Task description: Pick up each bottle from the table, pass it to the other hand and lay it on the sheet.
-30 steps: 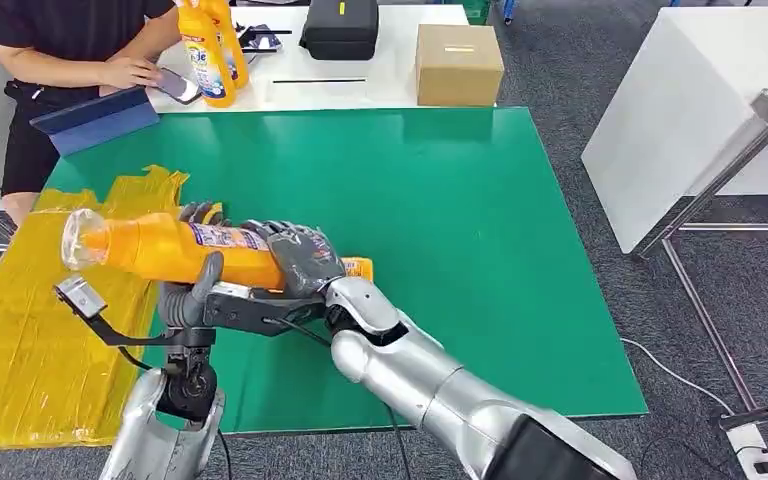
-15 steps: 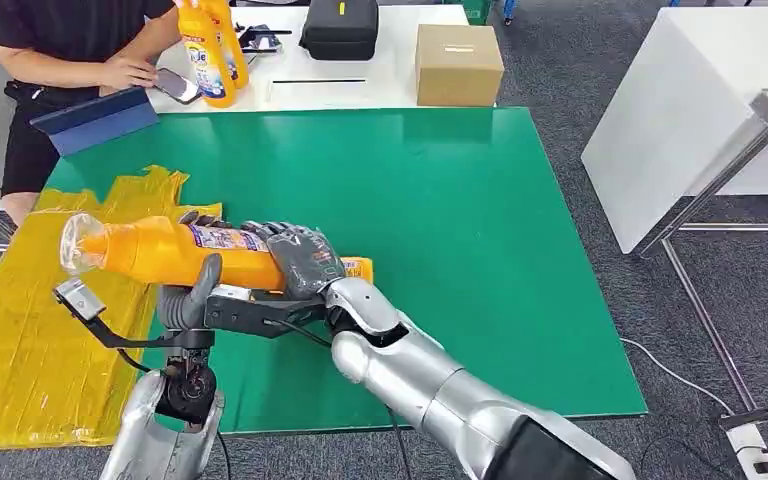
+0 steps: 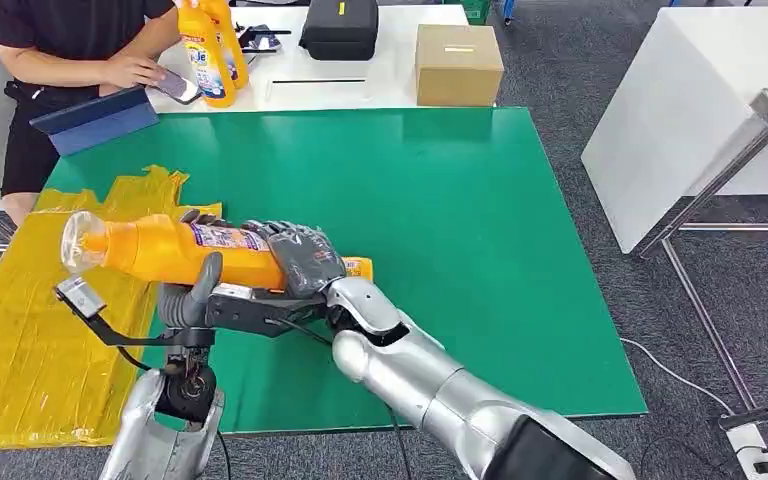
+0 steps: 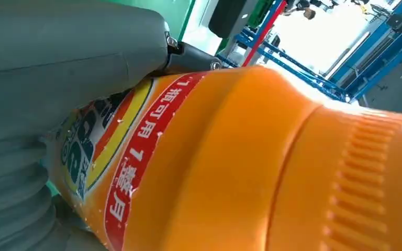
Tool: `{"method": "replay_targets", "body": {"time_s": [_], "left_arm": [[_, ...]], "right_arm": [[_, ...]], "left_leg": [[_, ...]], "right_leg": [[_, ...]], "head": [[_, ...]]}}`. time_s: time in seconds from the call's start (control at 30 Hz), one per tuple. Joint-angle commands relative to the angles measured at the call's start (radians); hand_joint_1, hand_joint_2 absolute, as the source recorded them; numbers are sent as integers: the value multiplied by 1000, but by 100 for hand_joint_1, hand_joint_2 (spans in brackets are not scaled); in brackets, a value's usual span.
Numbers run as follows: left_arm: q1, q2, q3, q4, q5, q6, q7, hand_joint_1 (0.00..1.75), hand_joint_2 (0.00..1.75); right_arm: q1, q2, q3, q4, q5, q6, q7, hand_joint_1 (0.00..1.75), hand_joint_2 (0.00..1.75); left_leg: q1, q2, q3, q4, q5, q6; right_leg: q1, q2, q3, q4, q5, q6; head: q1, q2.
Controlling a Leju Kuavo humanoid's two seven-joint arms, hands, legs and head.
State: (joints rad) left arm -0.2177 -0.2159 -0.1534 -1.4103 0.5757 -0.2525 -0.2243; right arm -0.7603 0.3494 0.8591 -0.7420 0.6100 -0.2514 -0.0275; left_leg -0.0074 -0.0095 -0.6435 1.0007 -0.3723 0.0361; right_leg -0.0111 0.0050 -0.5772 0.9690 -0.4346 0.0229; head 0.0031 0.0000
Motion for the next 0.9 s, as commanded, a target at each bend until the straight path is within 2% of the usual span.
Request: {"method": "replay_targets", "body": {"time_s": [0.03,0.07,0.57,0.67,0.77,0.9], "left_arm": [[-92,-5,-54,47,10,-38,4,175,175],[-94,-6,-54,51,10,-39,4,175,175],[-110,-11,-57,71,10,-46,5,175,175],[-111,-12,-58,73,10,-45,5,175,175],[-111,-10,-58,75,10,-41,5,175,175],[-108,-7,-48,80,16,-39,3,175,175]], "right_arm": [[-12,0,-11,104,15,6,-14,0,175],[-10,0,-23,104,6,8,-16,0,0],[9,0,-78,126,41,0,-36,0,0],[18,0,-105,118,67,-7,-45,0,0],[43,-8,-152,57,117,-7,-55,0,0],[100,-54,-198,-137,164,-3,-43,0,0]], "left_leg": [[1,-4,4,0,-1,-3],[1,-4,3,0,-1,-3],[1,-5,5,0,-1,-3],[1,-3,2,0,0,-2],[1,-5,4,0,-1,-3],[1,-4,1,0,0,-2]], "right_leg": [[1,-5,6,0,-3,-1],[1,-5,5,0,-2,-1],[1,-7,7,-1,-3,-2],[0,-4,3,-1,-1,-1],[1,-6,6,-1,-3,-1],[1,-4,2,-1,-1,-1]], "head": [[0,0],[0,0],[0,0],[0,0],[0,0],[0,0]]}}
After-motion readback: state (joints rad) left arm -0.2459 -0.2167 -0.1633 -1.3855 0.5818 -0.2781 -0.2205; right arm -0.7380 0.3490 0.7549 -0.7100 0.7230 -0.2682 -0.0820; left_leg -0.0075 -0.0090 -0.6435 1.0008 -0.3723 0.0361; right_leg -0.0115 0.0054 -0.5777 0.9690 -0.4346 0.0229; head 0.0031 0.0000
